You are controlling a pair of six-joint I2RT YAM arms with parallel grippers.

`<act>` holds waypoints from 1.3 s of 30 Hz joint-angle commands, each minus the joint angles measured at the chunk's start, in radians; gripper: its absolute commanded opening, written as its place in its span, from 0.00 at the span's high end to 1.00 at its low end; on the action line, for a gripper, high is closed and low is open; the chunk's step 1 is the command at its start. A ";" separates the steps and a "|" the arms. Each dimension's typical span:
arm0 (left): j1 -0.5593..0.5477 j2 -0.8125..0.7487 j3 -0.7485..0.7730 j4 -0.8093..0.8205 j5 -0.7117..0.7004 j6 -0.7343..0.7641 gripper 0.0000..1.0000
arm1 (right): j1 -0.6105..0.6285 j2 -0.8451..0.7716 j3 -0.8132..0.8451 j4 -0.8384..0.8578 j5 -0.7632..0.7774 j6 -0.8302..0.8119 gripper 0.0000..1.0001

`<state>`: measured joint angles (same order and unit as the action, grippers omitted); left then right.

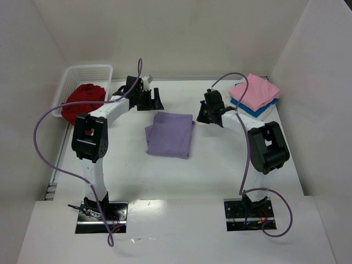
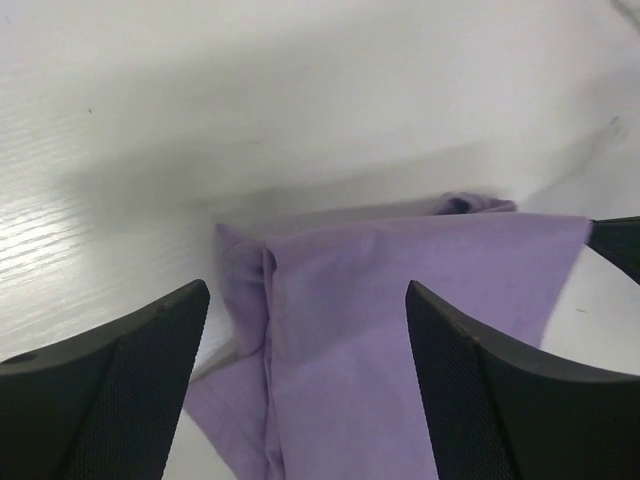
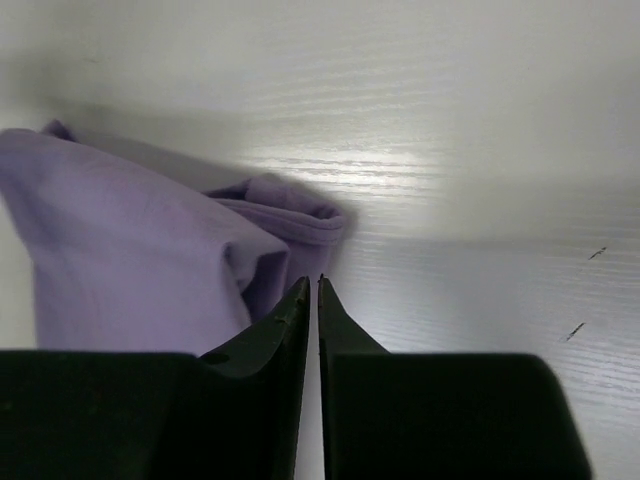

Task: Fold and stack the t-shirts
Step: Smooth out wrinkles on the folded tshirt

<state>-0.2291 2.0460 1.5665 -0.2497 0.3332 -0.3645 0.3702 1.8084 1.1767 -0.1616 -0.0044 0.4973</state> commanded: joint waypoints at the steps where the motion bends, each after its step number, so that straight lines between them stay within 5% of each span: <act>1: 0.010 -0.153 0.036 0.020 0.023 0.030 0.13 | -0.001 -0.148 0.066 0.029 0.006 -0.016 0.90; 4: 0.010 -0.211 -0.003 0.046 0.104 0.030 0.27 | -0.001 -0.176 0.075 0.066 -0.093 -0.003 0.99; 5: 0.010 -0.211 -0.014 0.046 0.115 0.030 0.49 | -0.001 -0.176 0.075 0.077 -0.123 -0.003 0.99; 6: 0.010 -0.224 -0.038 0.056 0.131 0.030 0.60 | -0.001 -0.156 0.075 0.088 -0.175 0.006 0.99; 10: 0.010 -0.210 -0.074 0.076 0.185 0.030 0.89 | -0.001 -0.090 0.058 0.132 -0.253 0.040 0.99; 22: 0.001 0.022 -0.026 0.102 0.316 0.007 0.93 | -0.001 0.146 0.107 0.149 -0.275 0.027 0.99; 39: 0.001 0.140 0.026 0.050 0.202 0.038 0.93 | -0.028 0.214 0.118 0.114 -0.175 -0.003 0.99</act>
<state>-0.2256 2.1849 1.5562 -0.1963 0.5678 -0.3466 0.3637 2.0319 1.2648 -0.0444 -0.2516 0.5266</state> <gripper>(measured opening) 0.074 0.009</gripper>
